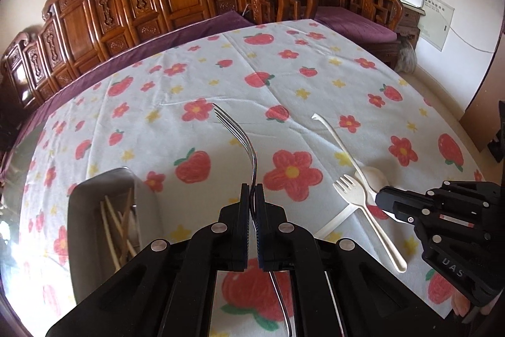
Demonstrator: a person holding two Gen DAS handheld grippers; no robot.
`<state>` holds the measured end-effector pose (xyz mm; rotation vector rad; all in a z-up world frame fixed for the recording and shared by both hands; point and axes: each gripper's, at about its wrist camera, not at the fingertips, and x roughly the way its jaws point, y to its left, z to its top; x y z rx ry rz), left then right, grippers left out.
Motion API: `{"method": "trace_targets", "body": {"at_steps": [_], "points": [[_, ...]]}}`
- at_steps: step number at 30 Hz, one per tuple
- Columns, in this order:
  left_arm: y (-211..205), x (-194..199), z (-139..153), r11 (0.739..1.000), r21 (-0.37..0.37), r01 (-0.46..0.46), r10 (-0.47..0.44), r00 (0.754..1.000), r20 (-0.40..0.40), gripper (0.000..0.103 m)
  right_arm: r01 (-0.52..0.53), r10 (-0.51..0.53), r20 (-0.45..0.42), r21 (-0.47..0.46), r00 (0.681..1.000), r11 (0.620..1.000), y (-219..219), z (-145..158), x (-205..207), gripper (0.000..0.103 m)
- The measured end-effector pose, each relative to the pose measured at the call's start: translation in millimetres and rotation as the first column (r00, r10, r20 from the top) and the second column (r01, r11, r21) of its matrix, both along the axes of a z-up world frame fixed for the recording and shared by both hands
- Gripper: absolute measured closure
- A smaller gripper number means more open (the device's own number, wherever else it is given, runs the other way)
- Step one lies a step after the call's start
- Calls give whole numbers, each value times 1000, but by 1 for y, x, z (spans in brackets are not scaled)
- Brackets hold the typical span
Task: Organize utensils
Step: 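Grasp a metal fork with the left gripper while the right grasps a white plastic spoon, then carry the metal fork over the tray and open the left gripper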
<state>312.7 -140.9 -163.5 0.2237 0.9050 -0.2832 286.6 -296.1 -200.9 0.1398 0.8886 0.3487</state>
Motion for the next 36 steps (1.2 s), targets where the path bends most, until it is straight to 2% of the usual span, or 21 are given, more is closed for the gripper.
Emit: {"method": "trace_targets", "body": {"at_steps": [10,20,31,36], "points": [[36,-20,22,1000,-2,-7,7,999,33,101,-78,79,30,-9,996,997,30,11,-10,100],[81,-26,31,999,-24,-24,25,998,53,101,-159,160,32,-22,987,987,61,14,-22,100],[139,-15,14,994,-47,-101,104,993,61,101,-185,186,20,-51,982,981,75,8,-25,100],[157,-8,-4,989,-54,-138,140,989,41,101,-187,187,5,-67,982,980,76,2,-23,100]]}}
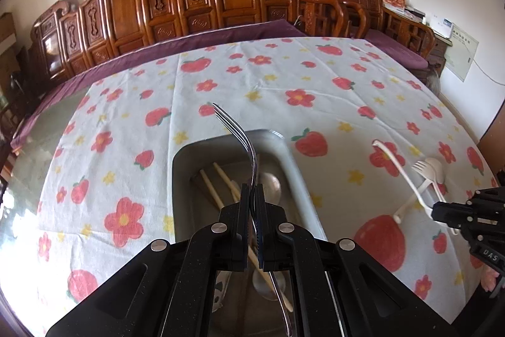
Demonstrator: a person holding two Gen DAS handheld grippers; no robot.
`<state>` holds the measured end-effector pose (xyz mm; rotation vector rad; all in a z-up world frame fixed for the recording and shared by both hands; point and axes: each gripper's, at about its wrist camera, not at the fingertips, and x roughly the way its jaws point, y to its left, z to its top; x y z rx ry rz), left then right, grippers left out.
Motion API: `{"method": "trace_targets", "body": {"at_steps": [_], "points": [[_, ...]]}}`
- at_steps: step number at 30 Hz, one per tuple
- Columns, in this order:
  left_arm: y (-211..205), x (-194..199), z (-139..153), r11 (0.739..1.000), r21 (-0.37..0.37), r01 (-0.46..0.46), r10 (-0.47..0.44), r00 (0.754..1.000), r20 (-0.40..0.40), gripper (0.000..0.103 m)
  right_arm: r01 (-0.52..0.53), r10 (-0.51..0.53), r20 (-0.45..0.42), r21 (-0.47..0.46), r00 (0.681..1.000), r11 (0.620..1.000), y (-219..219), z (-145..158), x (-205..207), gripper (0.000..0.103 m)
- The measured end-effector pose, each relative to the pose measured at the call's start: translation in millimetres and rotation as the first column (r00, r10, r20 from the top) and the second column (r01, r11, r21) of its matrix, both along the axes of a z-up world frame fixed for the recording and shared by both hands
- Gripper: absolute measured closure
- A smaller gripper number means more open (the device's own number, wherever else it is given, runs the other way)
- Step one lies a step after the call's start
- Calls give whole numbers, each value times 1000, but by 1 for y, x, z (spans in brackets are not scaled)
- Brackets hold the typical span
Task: Organize utensils
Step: 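Carry the metal fork over the tray and open the left gripper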
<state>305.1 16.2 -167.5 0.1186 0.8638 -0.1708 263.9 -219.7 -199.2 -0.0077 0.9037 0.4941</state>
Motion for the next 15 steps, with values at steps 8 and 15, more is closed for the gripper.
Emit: {"method": "trace_targets", "body": {"at_steps": [8,15], "points": [[9,5,-24,1000,14,-9,9,999,-43,100,-3,3,-3,-11,1000,1000,2,-3,0,100],[8,10,-32,1000,21,-11,12,998,-63,100,-5,5,-3,-9,1000,1000,2,-4,1,100]]}}
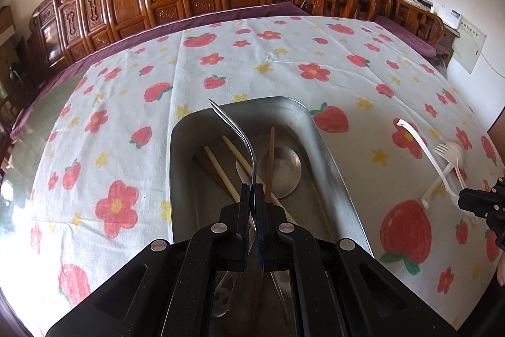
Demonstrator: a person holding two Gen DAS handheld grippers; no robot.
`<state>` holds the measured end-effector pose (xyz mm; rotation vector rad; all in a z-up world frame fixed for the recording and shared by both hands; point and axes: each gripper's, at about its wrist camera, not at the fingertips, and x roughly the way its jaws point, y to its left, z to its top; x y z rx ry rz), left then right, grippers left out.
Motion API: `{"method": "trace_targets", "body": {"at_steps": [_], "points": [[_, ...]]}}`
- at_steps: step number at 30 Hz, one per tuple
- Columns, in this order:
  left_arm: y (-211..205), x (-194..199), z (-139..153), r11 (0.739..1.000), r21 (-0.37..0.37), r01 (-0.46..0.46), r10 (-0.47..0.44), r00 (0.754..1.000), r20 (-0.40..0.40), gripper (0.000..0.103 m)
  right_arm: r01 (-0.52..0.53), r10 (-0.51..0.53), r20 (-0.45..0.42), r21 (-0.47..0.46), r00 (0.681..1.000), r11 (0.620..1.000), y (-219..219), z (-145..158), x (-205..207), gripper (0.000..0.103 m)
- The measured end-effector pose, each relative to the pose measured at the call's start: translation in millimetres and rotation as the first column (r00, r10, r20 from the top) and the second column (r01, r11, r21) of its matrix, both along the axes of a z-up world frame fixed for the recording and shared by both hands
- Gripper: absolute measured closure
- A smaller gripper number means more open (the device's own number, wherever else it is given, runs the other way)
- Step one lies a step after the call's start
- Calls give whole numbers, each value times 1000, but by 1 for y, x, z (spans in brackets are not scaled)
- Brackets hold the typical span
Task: Organize utensils
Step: 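Carry the metal fork over the tray and open the left gripper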
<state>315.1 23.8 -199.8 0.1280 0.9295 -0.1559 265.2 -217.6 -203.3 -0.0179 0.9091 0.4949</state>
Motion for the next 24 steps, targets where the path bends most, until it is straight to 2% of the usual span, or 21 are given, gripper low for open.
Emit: {"method": "trace_targets", "body": {"at_steps": [14,24], "points": [[4,-1,-5,999,-29,-16,15,999,-32,100,6,-7,10,21,1000,1000,-2,5,-2,100],[13,-30,28,997,-78,-26,29,999,40,98,-26,23,58,54,998,998,16,29,-15,100]]}}
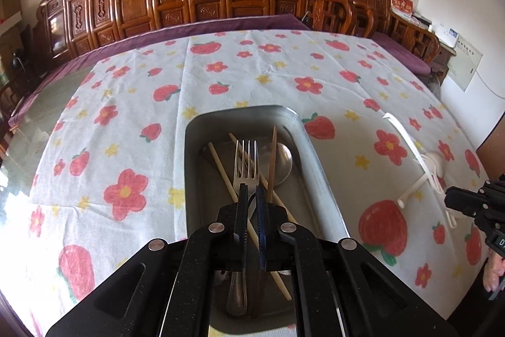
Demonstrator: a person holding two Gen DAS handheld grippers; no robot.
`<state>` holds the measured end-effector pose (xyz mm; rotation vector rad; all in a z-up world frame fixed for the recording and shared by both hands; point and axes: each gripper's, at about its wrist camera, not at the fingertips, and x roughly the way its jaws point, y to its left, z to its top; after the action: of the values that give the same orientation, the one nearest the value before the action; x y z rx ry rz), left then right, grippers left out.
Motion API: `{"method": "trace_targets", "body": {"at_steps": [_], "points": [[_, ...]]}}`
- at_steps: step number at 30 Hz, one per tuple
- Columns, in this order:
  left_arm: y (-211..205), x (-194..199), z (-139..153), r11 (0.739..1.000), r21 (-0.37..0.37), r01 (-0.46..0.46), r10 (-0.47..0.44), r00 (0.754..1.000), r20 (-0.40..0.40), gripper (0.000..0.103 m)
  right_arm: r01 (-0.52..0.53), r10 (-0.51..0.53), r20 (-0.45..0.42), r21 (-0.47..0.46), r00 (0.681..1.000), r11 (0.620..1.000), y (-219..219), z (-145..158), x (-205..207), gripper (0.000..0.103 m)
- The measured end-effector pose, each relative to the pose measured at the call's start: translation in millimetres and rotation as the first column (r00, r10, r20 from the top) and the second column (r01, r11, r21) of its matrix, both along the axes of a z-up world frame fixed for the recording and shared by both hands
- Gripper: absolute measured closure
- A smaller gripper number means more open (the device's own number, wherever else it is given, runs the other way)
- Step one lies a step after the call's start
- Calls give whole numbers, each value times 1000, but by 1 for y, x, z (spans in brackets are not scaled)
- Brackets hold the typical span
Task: Organize utensils
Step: 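Carry the metal fork over the tray and open the left gripper, then lower the white plastic spoon into the tray and open the right gripper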
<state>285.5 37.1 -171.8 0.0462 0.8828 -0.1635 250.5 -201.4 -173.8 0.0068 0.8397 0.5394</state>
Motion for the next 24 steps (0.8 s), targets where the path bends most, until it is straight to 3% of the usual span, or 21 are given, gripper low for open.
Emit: {"method": "trace_targets", "body": {"at_steps": [10,13,24], "points": [[18,-25,19,998,-33,-47,48,998,48,89,-71,71,43,-6,997,997,47,23,2,100],[26,-26,22,997,-35,-63,66,996,61,81,-96,96,45,-2,994,995,67,26,6,100],[57,-20,22,992,-61,-114,118,991,67,76,-124,125,-17,38,992,992,128,8,34,100]]}}
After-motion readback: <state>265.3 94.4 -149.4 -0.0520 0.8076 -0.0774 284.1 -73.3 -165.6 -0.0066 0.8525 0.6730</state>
